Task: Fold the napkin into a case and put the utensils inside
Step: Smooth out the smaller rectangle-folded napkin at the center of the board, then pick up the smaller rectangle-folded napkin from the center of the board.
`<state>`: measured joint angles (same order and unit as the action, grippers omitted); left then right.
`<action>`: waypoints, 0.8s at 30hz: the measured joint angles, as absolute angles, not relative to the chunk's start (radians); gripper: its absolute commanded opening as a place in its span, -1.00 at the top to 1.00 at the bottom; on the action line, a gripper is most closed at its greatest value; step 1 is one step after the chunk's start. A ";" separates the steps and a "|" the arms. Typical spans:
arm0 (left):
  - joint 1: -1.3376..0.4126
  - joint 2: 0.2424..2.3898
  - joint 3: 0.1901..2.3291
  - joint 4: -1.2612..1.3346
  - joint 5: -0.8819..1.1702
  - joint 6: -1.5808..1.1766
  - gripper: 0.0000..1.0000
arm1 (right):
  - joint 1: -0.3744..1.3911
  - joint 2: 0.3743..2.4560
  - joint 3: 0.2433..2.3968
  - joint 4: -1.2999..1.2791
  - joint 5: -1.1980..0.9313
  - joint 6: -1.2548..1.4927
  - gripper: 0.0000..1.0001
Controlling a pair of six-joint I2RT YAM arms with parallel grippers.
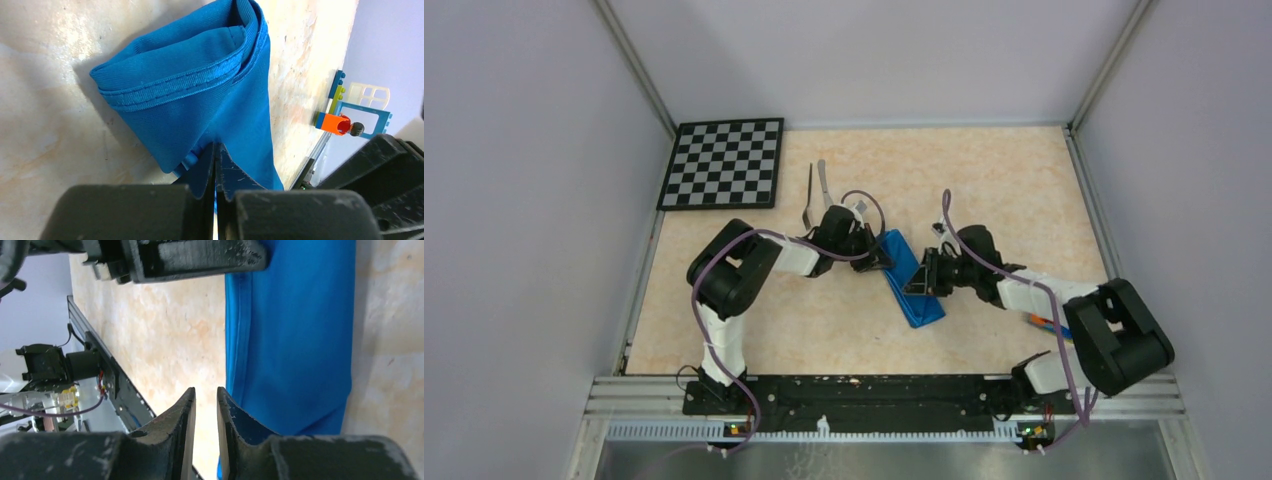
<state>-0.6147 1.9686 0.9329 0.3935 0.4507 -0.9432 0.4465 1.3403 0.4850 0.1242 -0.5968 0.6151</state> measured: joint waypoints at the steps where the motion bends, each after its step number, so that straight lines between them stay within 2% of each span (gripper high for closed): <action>1: -0.615 1.969 0.933 0.393 0.451 -0.942 1.00 | 0.447 1.364 0.494 0.139 -0.597 0.613 0.56; 5: -0.614 1.969 0.935 0.390 0.452 -0.939 1.00 | 0.451 1.407 0.420 0.194 -0.598 0.613 0.56; 8: -0.615 1.969 0.941 0.379 0.456 -0.936 1.00 | 0.465 1.347 0.331 0.210 -0.596 0.635 0.51; 13: -0.615 1.968 0.981 0.308 0.453 -0.896 0.95 | 0.497 1.129 0.311 0.058 -0.519 0.618 0.08; 17: -0.614 1.957 1.037 0.199 0.430 -0.831 0.44 | 0.501 1.046 0.408 -0.074 -0.453 0.555 -0.02; 18: -0.613 1.952 1.056 0.162 0.429 -0.809 0.32 | 0.501 1.047 0.442 -0.097 -0.438 0.536 -0.12; 20: -0.609 1.934 1.093 0.096 0.431 -0.770 0.05 | 0.503 1.059 0.500 -0.131 -0.406 0.497 -0.48; 21: -0.607 1.917 1.113 0.054 0.431 -0.752 -0.03 | 0.507 1.067 0.528 -0.145 -0.383 0.476 -0.54; 24: -0.599 1.845 1.149 -0.033 0.432 -0.702 -0.15 | 0.539 1.086 0.578 -0.179 -0.315 0.422 -0.56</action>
